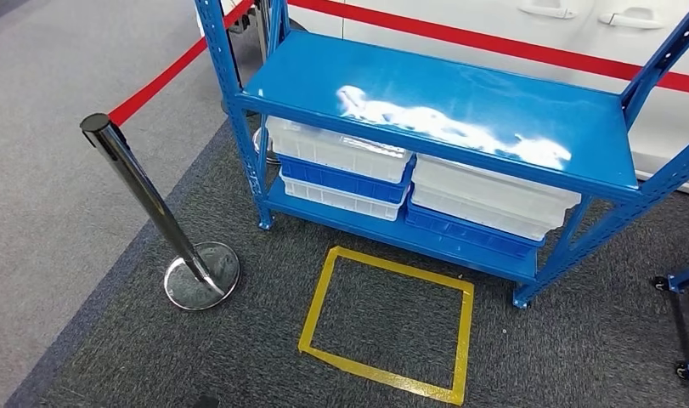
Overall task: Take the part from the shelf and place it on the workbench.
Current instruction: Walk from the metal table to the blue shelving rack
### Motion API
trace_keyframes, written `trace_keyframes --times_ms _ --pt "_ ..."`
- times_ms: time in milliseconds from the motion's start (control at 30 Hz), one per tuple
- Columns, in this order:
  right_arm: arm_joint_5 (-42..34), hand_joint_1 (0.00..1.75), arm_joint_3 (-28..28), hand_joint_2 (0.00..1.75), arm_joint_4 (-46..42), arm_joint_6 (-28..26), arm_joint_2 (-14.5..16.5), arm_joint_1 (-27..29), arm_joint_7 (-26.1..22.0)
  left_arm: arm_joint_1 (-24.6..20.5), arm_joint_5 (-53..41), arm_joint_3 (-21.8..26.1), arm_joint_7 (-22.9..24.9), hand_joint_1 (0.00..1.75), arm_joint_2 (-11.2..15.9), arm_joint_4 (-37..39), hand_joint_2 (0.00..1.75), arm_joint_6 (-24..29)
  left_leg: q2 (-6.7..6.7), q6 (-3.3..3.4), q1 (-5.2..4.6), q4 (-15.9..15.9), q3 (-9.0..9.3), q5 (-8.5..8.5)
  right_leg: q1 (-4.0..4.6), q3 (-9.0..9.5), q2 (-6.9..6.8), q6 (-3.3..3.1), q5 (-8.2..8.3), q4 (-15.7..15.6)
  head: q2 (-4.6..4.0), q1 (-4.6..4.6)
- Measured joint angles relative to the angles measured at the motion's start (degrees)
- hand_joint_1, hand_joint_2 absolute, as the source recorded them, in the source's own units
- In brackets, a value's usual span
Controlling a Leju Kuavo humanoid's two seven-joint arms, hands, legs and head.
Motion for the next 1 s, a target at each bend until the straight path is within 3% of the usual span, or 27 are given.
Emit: trace_keyframes --times_ms 100,133,167,200,233,300,367,467,533,600,633,667,700,767,800,867,933,1000 --pt "0.29 0.00 0.00 0.00 0.00 0.15 0.00 0.00 -0.79 0.06 0.02 0.01 0.00 0.00 0.01 0.00 0.00 -0.01 0.44 0.50 -0.15 -0.03 -0.22 0.16 -0.03 -4.87 -0.46 0.47 -5.37 10.68 0.00 0.00" --pt "0.43 0.00 0.00 0.00 0.00 0.17 0.00 0.02 -1.16 0.09 0.04 0.02 0.00 0.00 0.01 0.01 0.00 -0.01 0.56 0.52 -0.23 0.01 -0.25 0.16 -0.01 -5.96 -0.47 0.51 -5.92 13.10 0.01 0.00" --pt "0.53 0.00 0.00 0.00 0.00 0.17 0.00 0.05 -1.45 0.10 0.07 0.02 0.00 0.00 0.01 0.01 0.00 -0.02 0.63 0.52 -0.29 0.05 -0.23 0.14 0.01 -6.05 -0.49 0.44 -5.33 13.39 0.01 0.00" --pt "0.54 0.00 0.00 0.00 0.00 0.16 0.00 0.08 -1.67 0.07 0.10 0.02 0.00 0.00 0.01 0.01 0.00 -0.02 0.65 0.50 -0.33 0.08 -0.17 0.11 0.05 -4.94 -0.54 0.26 -3.69 11.23 0.00 0.00" --pt "0.49 0.00 0.00 0.00 0.00 0.16 0.00 0.09 -1.81 0.04 0.10 0.02 0.00 0.00 0.01 0.01 0.00 -0.03 0.65 0.44 -0.36 0.11 -0.06 0.06 0.12 -2.95 -0.64 -0.05 -1.54 7.31 0.00 0.00" --pt "0.36 0.00 -0.01 0.00 0.00 0.18 -0.04 0.04 -1.94 0.01 0.04 0.02 0.00 0.00 -0.02 0.01 0.00 -0.07 0.72 0.14 -0.57 0.19 0.03 -0.11 0.55 0.68 -1.19 -0.81 1.12 -0.13 0.00 -0.01" --pt "0.32 0.00 -0.02 0.00 0.00 0.19 -0.09 -0.04 -2.15 0.01 -0.01 0.02 0.00 0.00 -0.03 0.01 0.00 -0.11 0.91 -0.33 -0.71 0.22 0.00 -0.20 0.98 1.68 -1.47 -1.30 1.41 -2.68 0.00 -0.02" --pt "0.30 0.00 -0.03 0.00 0.00 0.20 -0.10 -0.04 -2.28 -0.04 -0.01 0.02 -0.01 0.00 -0.04 0.01 0.00 -0.11 0.98 -1.19 -0.68 0.62 0.01 -0.85 0.62 1.88 -1.10 -2.07 1.87 -3.47 0.01 -0.03" --pt "0.24 0.00 -0.04 0.00 0.00 0.22 -0.10 -0.04 -2.29 -0.06 0.00 0.02 -0.01 0.00 -0.03 0.01 0.00 -0.11 0.69 -1.72 -0.54 4.76 -1.75 -3.72 0.25 2.05 -0.90 -2.66 2.21 -3.98 0.01 -0.07" --pt "0.17 0.00 -0.05 0.00 0.00 0.27 -0.11 -0.01 -2.31 -0.02 0.04 0.02 0.00 0.00 -0.02 0.00 0.00 -0.14 0.56 -2.12 -0.37 12.24 -5.17 -7.43 0.27 1.88 -0.57 -2.87 2.26 -3.97 0.01 -0.09" --pt "0.14 0.00 -0.07 0.00 0.00 0.29 -0.11 0.02 -2.31 0.02 0.06 0.02 0.00 0.00 -0.01 0.01 0.00 -0.17 0.56 -2.26 -0.29 15.04 -6.46 -8.25 0.28 1.85 -0.33 -2.89 2.26 -3.94 0.00 -0.09" --pt "0.10 0.00 -0.09 0.00 0.00 0.29 -0.11 0.05 -2.31 0.05 0.09 0.02 0.00 0.00 -0.01 0.01 0.00 -0.21 0.55 -2.35 -0.22 15.92 -6.87 -7.90 0.28 1.86 -0.03 -2.87 2.25 -3.89 0.00 -0.09" --pt "0.08 0.00 -0.13 0.00 0.00 0.29 -0.10 0.07 -2.31 0.07 0.11 0.02 0.00 0.00 -0.01 0.01 0.00 -0.25 0.52 -2.38 -0.14 14.49 -6.19 -6.41 0.26 1.89 0.35 -2.83 2.22 -3.79 0.00 -0.09" --pt "0.01 0.00 -0.19 0.00 0.00 0.29 -0.09 0.03 -2.31 0.06 0.14 0.02 0.00 0.00 0.01 0.01 0.00 -0.28 -0.31 -2.21 0.02 7.13 -2.74 -2.30 0.23 1.89 1.16 -2.58 2.06 -3.44 0.00 -0.08" --pt "0.00 0.00 -0.21 0.00 0.00 0.29 -0.09 -0.03 -2.31 0.06 0.14 0.03 -0.01 0.00 0.02 0.01 0.00 -0.29 -1.02 -2.07 0.06 3.63 -1.18 -1.08 0.29 1.75 1.54 -2.35 1.94 -3.13 0.00 -0.08" --pt "-0.02 0.00 -0.25 0.00 0.00 0.29 -0.10 -0.07 -2.31 0.01 0.13 0.04 -0.01 0.00 0.03 0.01 0.00 -0.31 -2.08 -1.77 -0.03 0.62 0.10 -0.68 0.34 1.33 2.11 -1.72 1.91 -2.76 -0.01 -0.07" --pt "-0.02 0.00 -0.30 0.00 0.00 0.29 -0.11 0.02 -2.30 -0.06 0.13 0.04 0.00 0.00 0.01 0.01 0.00 -0.33 -1.67 -1.22 -0.04 0.36 0.17 -0.55 0.26 1.09 2.62 -1.01 2.03 -2.76 0.00 -0.08" --pt "-0.04 0.00 -0.36 0.00 0.00 0.26 -0.11 0.09 -2.21 -0.05 0.10 0.05 0.00 0.00 -0.02 0.01 0.00 -0.33 -0.95 -0.36 0.15 -0.13 0.30 -0.15 0.22 0.45 1.86 -0.46 0.90 -1.30 -0.01 -0.04"
